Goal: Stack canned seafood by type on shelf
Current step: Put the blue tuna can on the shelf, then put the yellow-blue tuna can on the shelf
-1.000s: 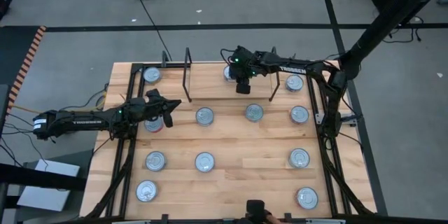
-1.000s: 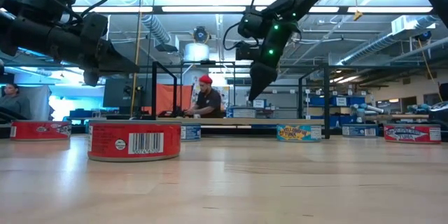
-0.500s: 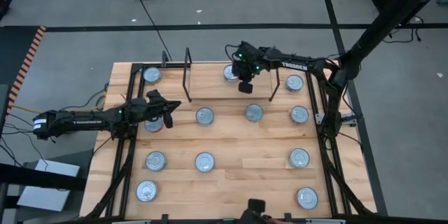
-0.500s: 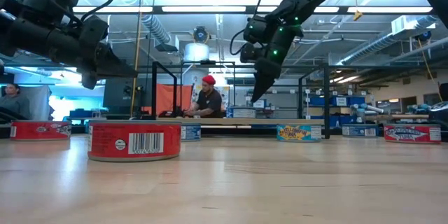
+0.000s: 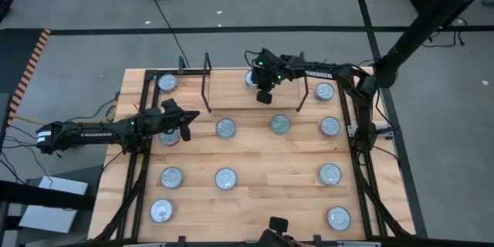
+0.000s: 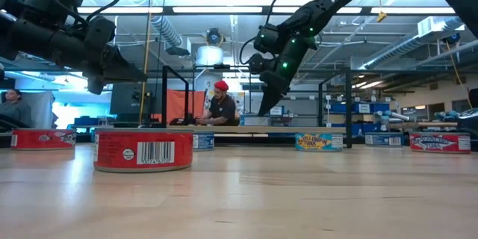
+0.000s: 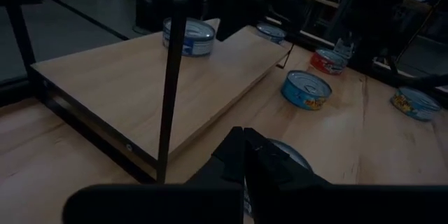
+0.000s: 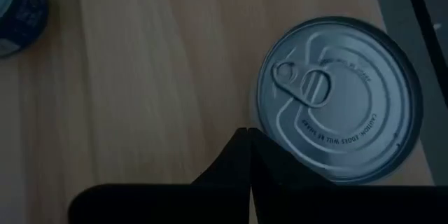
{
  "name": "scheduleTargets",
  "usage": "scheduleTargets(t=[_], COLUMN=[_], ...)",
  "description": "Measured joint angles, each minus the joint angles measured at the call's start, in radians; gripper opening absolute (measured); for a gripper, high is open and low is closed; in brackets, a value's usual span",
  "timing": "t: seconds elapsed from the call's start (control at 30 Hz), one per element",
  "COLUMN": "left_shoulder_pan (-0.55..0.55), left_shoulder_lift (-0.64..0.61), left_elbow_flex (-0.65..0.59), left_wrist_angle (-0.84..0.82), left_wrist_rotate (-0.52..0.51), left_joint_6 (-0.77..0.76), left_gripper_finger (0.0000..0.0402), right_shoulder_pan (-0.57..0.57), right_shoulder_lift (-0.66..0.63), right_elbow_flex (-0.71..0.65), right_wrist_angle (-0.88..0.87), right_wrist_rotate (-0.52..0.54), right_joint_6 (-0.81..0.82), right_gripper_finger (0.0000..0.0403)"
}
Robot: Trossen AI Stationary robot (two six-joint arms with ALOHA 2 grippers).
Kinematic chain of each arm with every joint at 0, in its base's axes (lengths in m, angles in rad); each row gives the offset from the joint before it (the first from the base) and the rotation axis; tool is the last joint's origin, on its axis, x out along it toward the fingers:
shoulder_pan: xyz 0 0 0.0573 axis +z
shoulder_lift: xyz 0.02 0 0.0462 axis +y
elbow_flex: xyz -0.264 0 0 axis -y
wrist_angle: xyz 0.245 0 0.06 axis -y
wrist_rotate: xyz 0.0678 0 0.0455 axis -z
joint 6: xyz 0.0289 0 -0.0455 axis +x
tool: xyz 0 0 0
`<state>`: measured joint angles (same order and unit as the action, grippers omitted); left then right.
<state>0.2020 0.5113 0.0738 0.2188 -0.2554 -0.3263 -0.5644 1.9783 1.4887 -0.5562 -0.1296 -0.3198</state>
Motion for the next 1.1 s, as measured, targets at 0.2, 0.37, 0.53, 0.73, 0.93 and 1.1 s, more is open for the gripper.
scheduleTargets(t=[0.2,0.37,0.53,0.73,0.93,1.1], left_shoulder_pan=[0.000,0.000,0.000,0.000,0.000,0.000], left_shoulder_lift=[0.000,0.000,0.000,0.000,0.000,0.000], left_elbow_flex=[0.000,0.000,0.000,0.000,0.000,0.000], left_wrist_angle=[-0.004,-0.007,-0.009,-0.009,-0.008,-0.008], left_wrist_rotate=[0.003,0.003,0.003,0.003,0.003,0.003], left_joint_6=[0.005,0.005,0.006,0.006,0.006,0.006], left_gripper_finger=[0.0006,0.0006,0.0006,0.0006,0.0006,0.0006], right_shoulder_pan=[-0.002,-0.009,-0.017,-0.020,-0.021,-0.041], right_shoulder_lift=[0.001,0.001,0.001,0.001,-0.033,-0.042], right_elbow_flex=[0.000,0.000,0.000,0.000,0.001,0.002], right_wrist_angle=[0.025,0.032,0.053,0.086,0.082,0.040], right_wrist_rotate=[0.002,0.002,-0.002,-0.003,-0.018,0.103], right_joint_6=[0.009,0.014,0.013,0.005,0.004,0.024], right_gripper_finger=[0.0006,0.0007,0.0008,0.0008,0.0008,0.0008])
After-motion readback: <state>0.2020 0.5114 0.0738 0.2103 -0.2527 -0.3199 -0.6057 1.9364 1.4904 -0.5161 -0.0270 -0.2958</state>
